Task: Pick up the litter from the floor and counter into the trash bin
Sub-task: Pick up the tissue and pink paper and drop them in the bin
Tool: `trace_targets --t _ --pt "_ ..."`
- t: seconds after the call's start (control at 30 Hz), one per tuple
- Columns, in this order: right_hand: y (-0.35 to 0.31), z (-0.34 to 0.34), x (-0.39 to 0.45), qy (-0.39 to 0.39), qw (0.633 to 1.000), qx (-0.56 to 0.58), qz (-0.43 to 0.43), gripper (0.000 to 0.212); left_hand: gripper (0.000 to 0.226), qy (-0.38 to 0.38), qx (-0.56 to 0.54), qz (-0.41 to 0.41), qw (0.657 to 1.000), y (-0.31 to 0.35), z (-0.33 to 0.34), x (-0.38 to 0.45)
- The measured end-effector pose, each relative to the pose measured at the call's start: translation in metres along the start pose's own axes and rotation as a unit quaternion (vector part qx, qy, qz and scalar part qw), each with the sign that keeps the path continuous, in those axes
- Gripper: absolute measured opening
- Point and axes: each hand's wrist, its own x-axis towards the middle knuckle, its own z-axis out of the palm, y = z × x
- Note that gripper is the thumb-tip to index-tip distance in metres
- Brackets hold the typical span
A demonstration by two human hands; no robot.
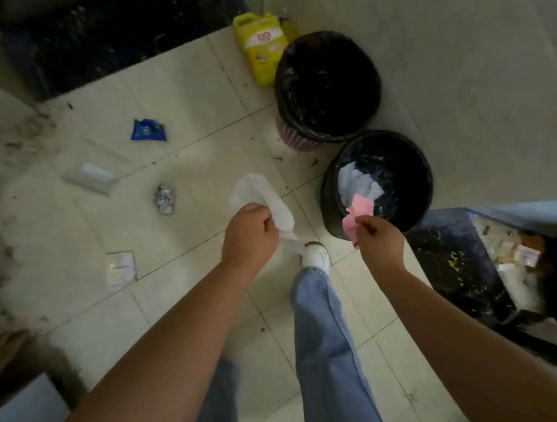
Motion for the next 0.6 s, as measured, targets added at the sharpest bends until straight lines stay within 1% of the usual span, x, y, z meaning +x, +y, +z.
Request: trace_targets --t 0.1,0.2,0.23,0.3,0.37,0.43,0.5,0.53,0.6 --pt "0.036 -0.049 0.048 0.013 0.998 0.03 0.044 0.033 0.03 -0.046 -0.029 0.016 0.998 0.067 0.048 0.034" --pt "0.064 -0.092 0.105 0.017 0.994 0.058 0.087 0.032 0.037 -0.093 -0.047 -0.003 0.995 0.129 0.1 0.075" --pt "0.074 -0.104 0.122 0.011 0.994 0.061 0.093 0.031 0.037 -0.111 -0.059 -0.009 0.992 0.144 0.116 0.087" --pt "0.09 -0.118 0.15 -0.029 0.994 0.038 0.095 0.03 0.029 -0.149 -0.072 -0.039 0.986 0.166 0.145 0.107" --pt "0.107 -0.128 0.182 -0.051 0.993 0.023 0.106 0.031 0.028 -0.184 -0.056 -0.053 0.98 0.182 0.175 0.129" --pt "0.125 -0.129 0.208 -0.068 0.989 0.029 0.128 0.031 0.034 -0.238 -0.005 -0.074 0.968 0.188 0.205 0.153" --pt "0.134 -0.123 0.221 -0.082 0.986 0.029 0.146 0.031 0.041 -0.284 0.087 -0.079 0.952 0.178 0.224 0.174" --pt "0.139 -0.117 0.228 -0.094 0.985 0.027 0.144 0.031 0.044 -0.288 0.125 -0.086 0.946 0.169 0.236 0.184" --pt "0.148 -0.103 0.241 -0.126 0.982 0.034 0.134 0.03 0.045 -0.261 0.229 -0.092 0.933 0.152 0.253 0.196"
